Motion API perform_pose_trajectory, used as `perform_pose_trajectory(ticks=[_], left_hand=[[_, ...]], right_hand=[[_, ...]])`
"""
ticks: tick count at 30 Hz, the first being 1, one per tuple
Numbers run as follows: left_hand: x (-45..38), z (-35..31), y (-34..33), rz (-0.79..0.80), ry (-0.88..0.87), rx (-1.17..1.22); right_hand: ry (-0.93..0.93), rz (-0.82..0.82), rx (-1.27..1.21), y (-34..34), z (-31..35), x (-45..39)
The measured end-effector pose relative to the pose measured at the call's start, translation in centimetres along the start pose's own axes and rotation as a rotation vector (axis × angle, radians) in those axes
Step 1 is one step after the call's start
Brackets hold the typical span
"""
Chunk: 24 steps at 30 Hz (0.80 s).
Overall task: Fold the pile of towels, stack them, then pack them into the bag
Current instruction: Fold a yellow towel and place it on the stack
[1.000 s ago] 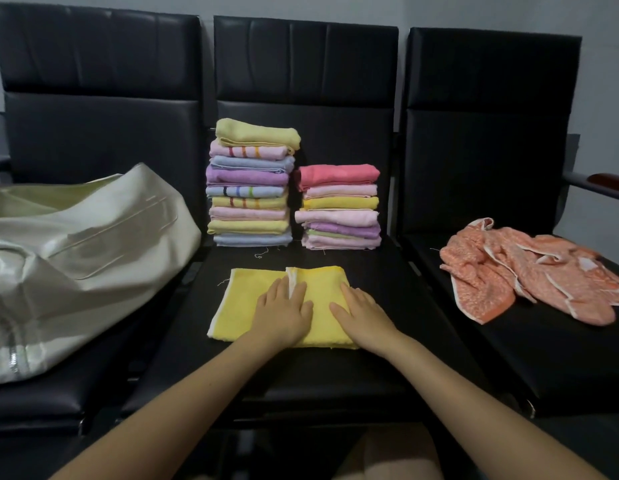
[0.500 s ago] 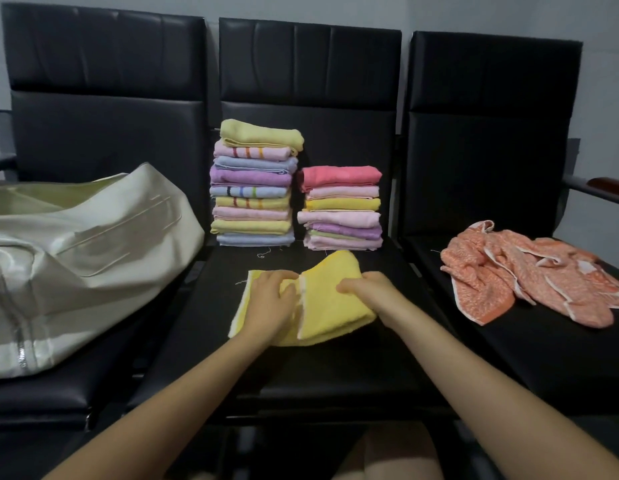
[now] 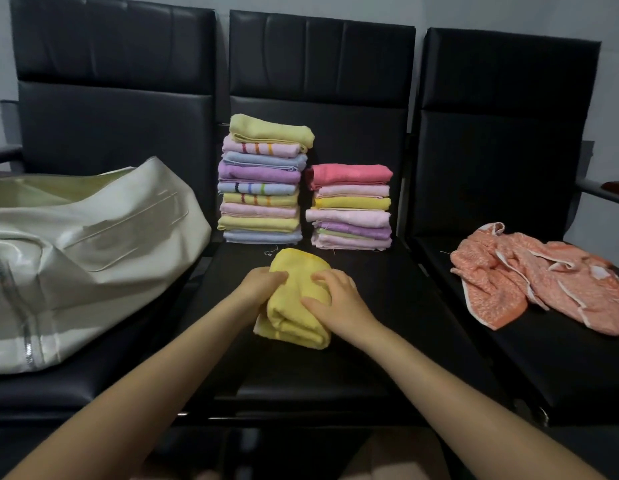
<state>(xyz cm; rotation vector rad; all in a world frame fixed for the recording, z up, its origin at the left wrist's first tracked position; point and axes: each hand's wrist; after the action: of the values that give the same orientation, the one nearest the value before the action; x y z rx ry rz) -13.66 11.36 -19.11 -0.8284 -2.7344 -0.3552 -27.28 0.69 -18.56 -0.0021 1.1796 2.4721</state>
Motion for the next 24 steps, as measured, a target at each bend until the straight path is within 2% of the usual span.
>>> perform_pose_trajectory(ticks=[4,6,12,14,19,22,24], left_hand=[[-0.6,0.5,0.1,-0.086,-0.106,-0.699],[-0.7,1.6,-0.1,-0.165,-0.18,-0.898],[-0.6,3.8,-0.2,-0.336,-0.34,-0.762],[-0.3,3.8,-0.2,-0.337,-0.342,-0.74],[1.0,3.5,-0.6,-0.324,-0.364,-0.688],[1.7,3.3,-1.5,-0.239,-0.366,-0.489],[1.8,2.6,-2.3,-0.169,-0.291,-0.328]], right_hand=[[-0.109,0.099,0.099,-2.7,-0.6,-0.1],[-0.159,0.083,0.109,-3.6,-0.9,-0.2],[-0.298,-0.146,-0.07,-3.3,-1.2,-0.3],[-0.348,-0.107,-0.172,-2.7,-0.9,-0.4],[-0.397,0.07,-0.627,-0.2,0.4,-0.1],[-0.372,0.097,-0.834,1.1,0.5,0.6],[-0.348,0.065,-0.962,2.4,0.6,1.0]])
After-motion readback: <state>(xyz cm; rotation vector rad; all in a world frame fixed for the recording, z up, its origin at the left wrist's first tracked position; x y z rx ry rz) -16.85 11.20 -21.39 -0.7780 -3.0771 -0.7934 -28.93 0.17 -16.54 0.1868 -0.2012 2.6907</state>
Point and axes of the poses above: each hand's wrist, its own x-axis away from the middle knuckle, its own y-axis out of the back of the hand, z = x × y, and after that the axes turned 4 degrees about y, right-handed
